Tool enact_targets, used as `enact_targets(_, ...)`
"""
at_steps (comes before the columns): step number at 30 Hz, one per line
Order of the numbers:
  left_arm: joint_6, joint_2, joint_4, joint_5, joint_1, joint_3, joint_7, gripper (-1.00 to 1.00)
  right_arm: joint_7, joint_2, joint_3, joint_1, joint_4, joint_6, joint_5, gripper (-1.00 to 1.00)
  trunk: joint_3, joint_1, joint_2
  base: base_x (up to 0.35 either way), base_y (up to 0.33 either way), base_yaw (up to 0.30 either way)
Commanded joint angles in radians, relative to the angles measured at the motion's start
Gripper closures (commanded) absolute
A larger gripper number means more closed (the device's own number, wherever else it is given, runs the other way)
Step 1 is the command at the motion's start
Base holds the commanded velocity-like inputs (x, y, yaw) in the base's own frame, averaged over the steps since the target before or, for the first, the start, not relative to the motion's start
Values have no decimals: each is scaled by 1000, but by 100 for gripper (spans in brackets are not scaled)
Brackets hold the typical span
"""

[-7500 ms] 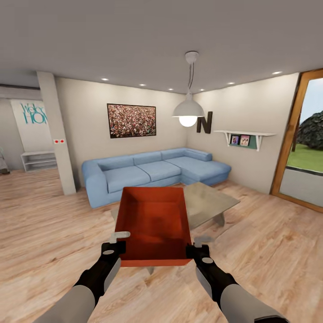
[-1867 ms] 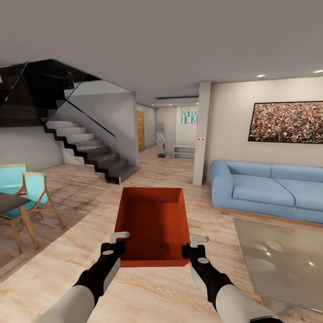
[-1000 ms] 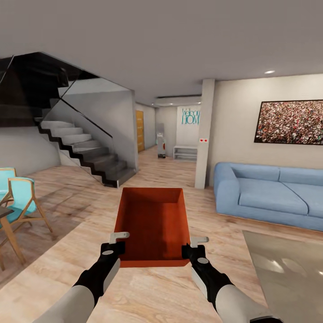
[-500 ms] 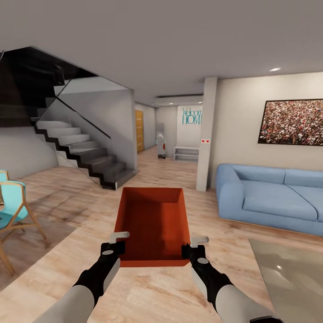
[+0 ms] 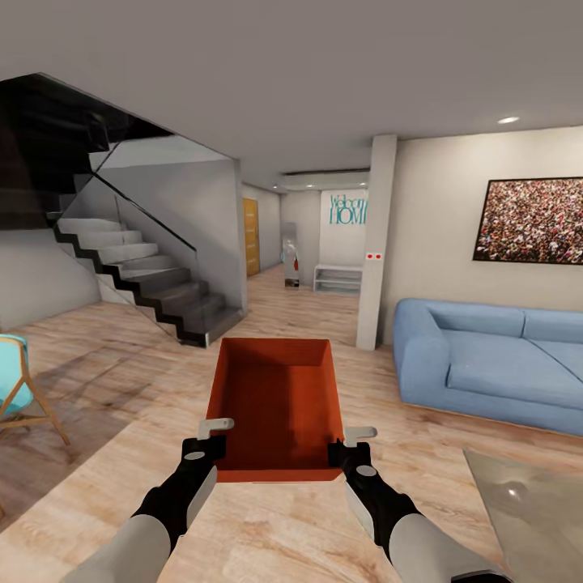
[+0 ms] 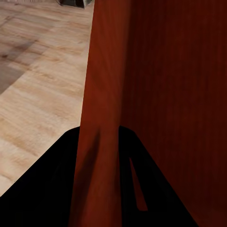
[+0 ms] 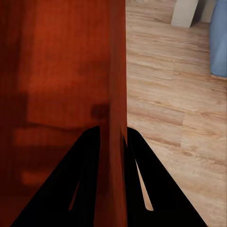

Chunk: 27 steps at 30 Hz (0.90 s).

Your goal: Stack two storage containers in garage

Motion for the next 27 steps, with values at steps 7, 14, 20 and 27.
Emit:
enact_targets(7, 7, -1, -1, 3, 0, -6, 12, 100, 0, 3, 1, -1, 0, -3, 2, 100, -2, 1, -1, 322, 0, 0)
enact_targets(14, 7, -1, -1, 3, 0, -6, 12, 100, 0, 3, 1, -1, 0, -3, 2, 100, -2, 1, -1, 321, 0, 0)
enact_targets(20, 8, -1, -1, 4, 0, -6, 12, 100, 0, 3, 1, -1, 0, -3, 3, 100, -2, 1, -1, 322, 0, 0)
enact_targets(27, 8, -1, 0, 5, 0, -6, 12, 100, -2, 3, 1, -1, 0, -3, 4, 100, -2, 1, -1, 322, 0, 0)
